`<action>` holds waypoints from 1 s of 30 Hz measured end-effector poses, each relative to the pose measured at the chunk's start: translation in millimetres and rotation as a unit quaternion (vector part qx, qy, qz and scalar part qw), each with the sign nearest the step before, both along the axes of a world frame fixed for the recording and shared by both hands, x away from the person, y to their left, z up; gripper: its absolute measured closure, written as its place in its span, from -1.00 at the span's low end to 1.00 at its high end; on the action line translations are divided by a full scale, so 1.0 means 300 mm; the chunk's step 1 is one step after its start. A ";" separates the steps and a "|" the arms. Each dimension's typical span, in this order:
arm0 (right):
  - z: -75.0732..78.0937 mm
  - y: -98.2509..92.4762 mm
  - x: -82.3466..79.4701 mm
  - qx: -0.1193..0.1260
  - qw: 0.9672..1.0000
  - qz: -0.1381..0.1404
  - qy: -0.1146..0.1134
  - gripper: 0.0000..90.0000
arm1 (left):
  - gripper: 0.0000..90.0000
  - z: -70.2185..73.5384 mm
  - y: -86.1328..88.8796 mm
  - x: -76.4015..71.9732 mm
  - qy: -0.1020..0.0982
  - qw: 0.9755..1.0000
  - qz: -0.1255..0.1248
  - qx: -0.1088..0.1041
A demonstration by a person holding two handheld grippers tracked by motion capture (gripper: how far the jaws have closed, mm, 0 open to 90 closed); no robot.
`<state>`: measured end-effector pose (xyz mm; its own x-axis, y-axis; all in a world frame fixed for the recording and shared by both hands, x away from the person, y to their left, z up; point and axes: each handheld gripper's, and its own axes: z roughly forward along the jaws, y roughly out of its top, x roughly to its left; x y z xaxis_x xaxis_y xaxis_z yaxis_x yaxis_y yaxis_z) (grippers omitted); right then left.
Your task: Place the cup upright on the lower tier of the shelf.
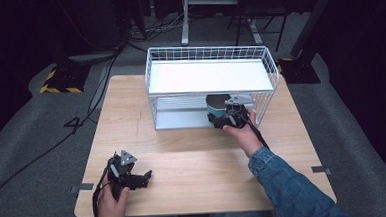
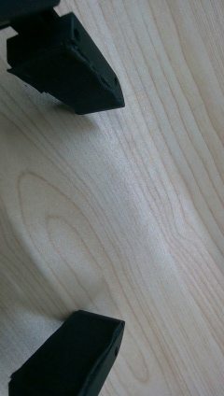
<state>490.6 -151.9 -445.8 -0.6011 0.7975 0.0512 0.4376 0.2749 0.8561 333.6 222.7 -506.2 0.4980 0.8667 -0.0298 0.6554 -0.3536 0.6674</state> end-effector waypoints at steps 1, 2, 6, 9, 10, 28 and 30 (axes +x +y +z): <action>-0.002 0.005 0.007 0.001 1.000 -0.002 -0.003 -0.53 | -1.00 0.000 0.001 0.000 0.000 1.000 -0.002 0.001; -0.005 0.016 0.019 0.000 1.000 -0.005 -0.007 -0.53 | -1.00 0.001 0.003 -0.001 0.001 1.000 -0.002 0.002; -0.014 0.035 0.035 -0.006 1.000 -0.009 -0.028 -0.53 | -1.00 0.001 0.003 -0.001 0.001 1.000 -0.002 0.002; -0.015 0.056 0.043 -0.018 0.998 -0.007 -0.052 -0.53 | -1.00 0.001 0.003 -0.001 0.001 1.000 -0.002 0.001; -0.020 0.063 0.044 -0.007 0.998 -0.014 -0.060 -0.53 | -1.00 0.001 0.003 -0.001 0.001 1.000 -0.002 0.002; -0.056 0.106 0.046 -0.017 0.997 -0.019 -0.066 -0.53 | -1.00 0.001 0.003 -0.001 0.001 1.000 -0.002 0.002; -0.061 0.108 0.047 -0.015 0.998 -0.019 -0.062 -0.53 | -1.00 0.001 0.003 -0.001 0.000 1.000 -0.002 0.002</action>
<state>504.6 -119.5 -464.1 -0.5699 0.8205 -0.0458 0.3397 0.2860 0.8960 333.4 223.7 -506.0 0.5012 0.8649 -0.0270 0.6545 -0.3584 0.6657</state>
